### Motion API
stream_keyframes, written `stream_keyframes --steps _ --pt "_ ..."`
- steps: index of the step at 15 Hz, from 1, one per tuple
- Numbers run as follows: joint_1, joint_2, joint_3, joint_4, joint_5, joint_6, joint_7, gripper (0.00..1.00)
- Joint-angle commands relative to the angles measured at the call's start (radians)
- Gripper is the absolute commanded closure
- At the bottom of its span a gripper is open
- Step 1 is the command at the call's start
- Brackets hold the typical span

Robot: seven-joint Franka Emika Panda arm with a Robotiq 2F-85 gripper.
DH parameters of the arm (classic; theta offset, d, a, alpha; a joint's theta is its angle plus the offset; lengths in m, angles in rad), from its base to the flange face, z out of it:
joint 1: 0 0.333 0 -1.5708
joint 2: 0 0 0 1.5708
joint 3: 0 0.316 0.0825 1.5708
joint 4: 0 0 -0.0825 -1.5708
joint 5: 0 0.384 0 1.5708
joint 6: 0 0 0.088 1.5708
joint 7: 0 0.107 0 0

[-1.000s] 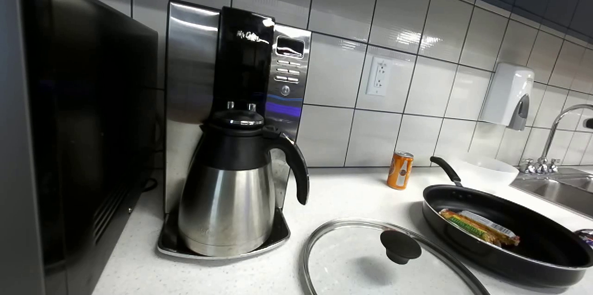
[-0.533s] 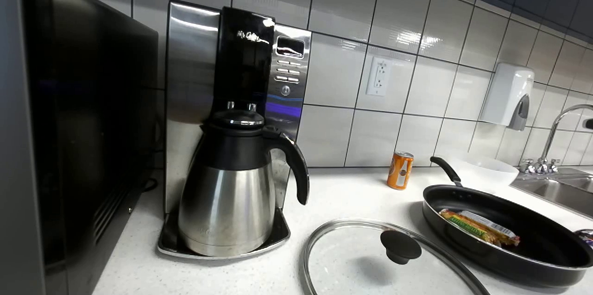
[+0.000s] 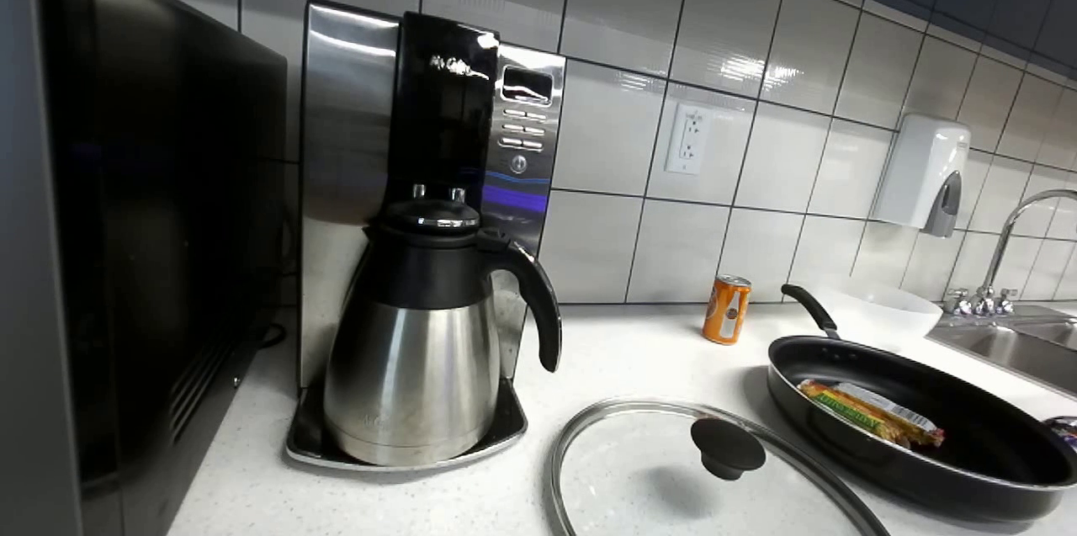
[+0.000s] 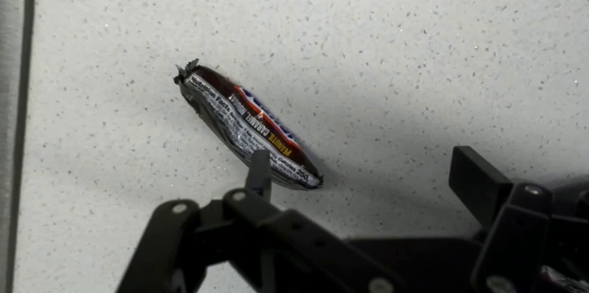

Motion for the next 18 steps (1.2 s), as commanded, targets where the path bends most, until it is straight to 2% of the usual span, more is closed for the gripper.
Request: stream_keyframes --steps 1,10,18 --pt "-0.041 0.038 0.006 0.035 0.044 0.025 -0.131 0.0" --pt "-0.096 0.195 0.038 0.179 0.113 0.018 -0.238 0.0" --pt "-0.126 0.291 0.08 0.275 0.098 0.001 -0.261 0.0"
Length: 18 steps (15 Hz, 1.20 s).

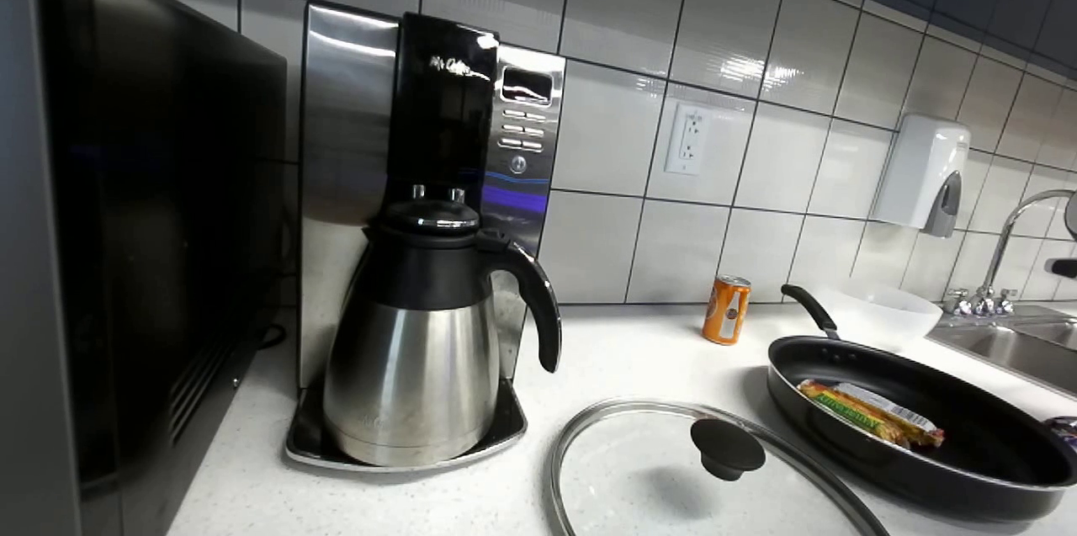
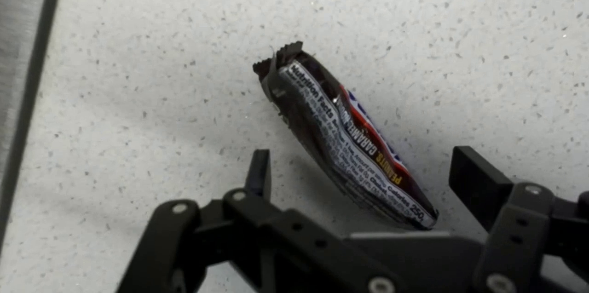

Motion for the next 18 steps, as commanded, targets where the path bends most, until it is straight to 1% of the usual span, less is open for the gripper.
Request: stream_keyframes --steps 1,9,10,11,12,13,15,18 --pt "-0.038 0.032 0.039 0.049 0.009 -0.025 -0.058 0.0" --pt "-0.038 0.045 0.05 0.047 0.002 -0.029 -0.087 0.0" --pt "-0.038 0.046 0.049 0.046 0.001 -0.025 -0.088 0.25" --pt "-0.039 0.043 0.05 0.044 0.003 -0.023 -0.091 0.28" --pt "-0.039 0.042 0.049 0.043 0.002 -0.022 -0.092 0.34" --pt "-0.038 0.04 0.048 0.04 0.002 -0.02 -0.093 0.44" --pt "-0.035 0.034 0.047 0.034 0.0 -0.014 -0.091 0.6" --pt "-0.033 0.017 0.047 0.023 -0.001 -0.007 -0.093 0.82"
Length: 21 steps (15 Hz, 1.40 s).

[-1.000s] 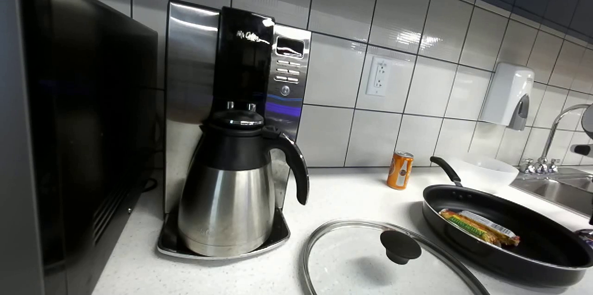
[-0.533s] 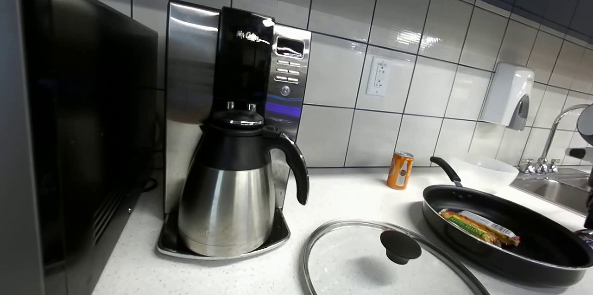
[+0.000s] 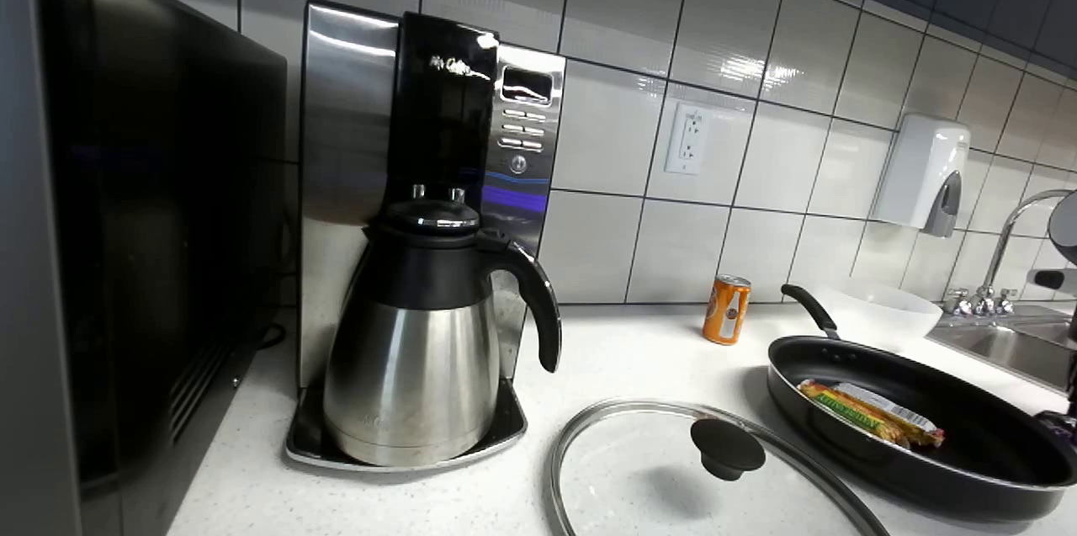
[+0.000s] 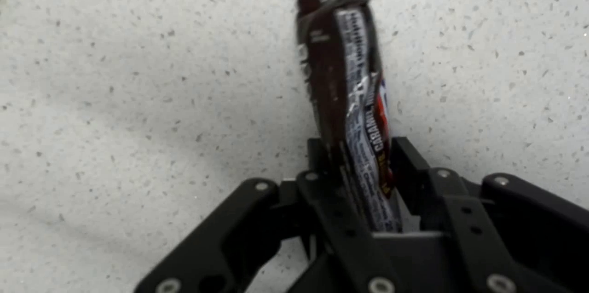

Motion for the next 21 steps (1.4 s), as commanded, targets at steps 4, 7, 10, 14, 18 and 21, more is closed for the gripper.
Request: stream_keyframes --steps 4,7,10,14,18,21 --pt "-0.01 -0.062 0.015 -0.016 -0.005 -0.003 -0.026 1.0" --pt "0.017 -0.097 0.0 -0.026 -0.027 -0.014 0.004 0.97" --pt "0.051 -0.129 -0.011 -0.031 -0.05 -0.03 0.036 0.97" --pt "0.116 -0.166 -0.02 -0.046 -0.101 -0.035 0.112 0.97" --pt "0.185 -0.191 -0.014 -0.062 -0.159 -0.044 0.221 0.97" --pt "0.239 -0.212 -0.008 -0.077 -0.199 -0.054 0.315 0.97"
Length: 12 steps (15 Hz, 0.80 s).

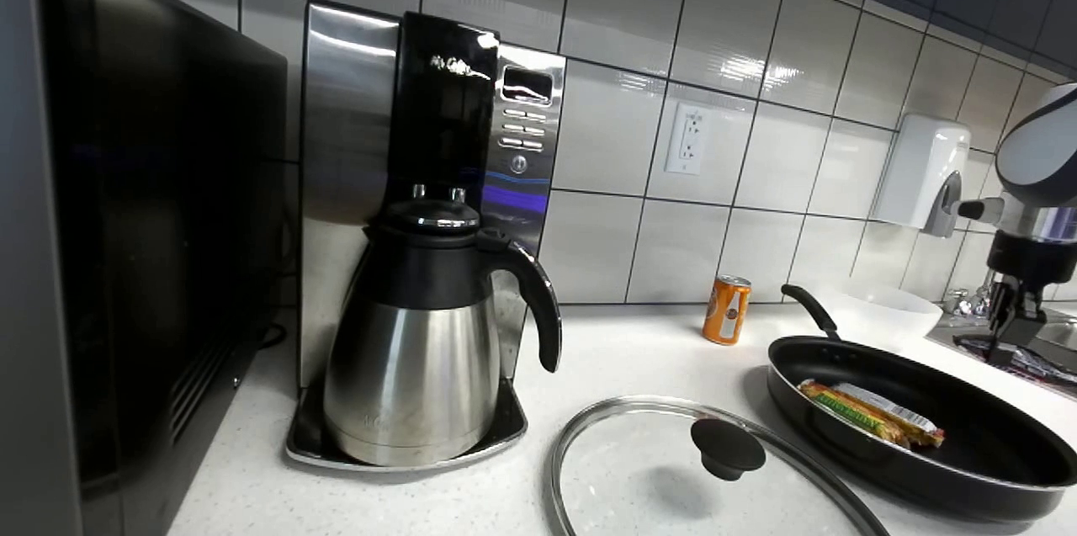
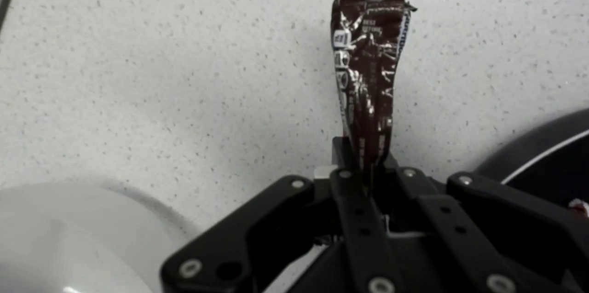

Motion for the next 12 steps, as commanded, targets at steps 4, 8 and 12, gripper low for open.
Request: stream_keyframes --steps 4,8,12 --pt "0.112 -0.089 0.008 -0.061 -0.105 -0.054 0.222 0.97" --pt "0.161 -0.114 0.032 -0.084 -0.132 -0.087 0.313 0.97" --pt "0.184 -0.118 0.063 -0.097 -0.119 -0.103 0.365 0.97"
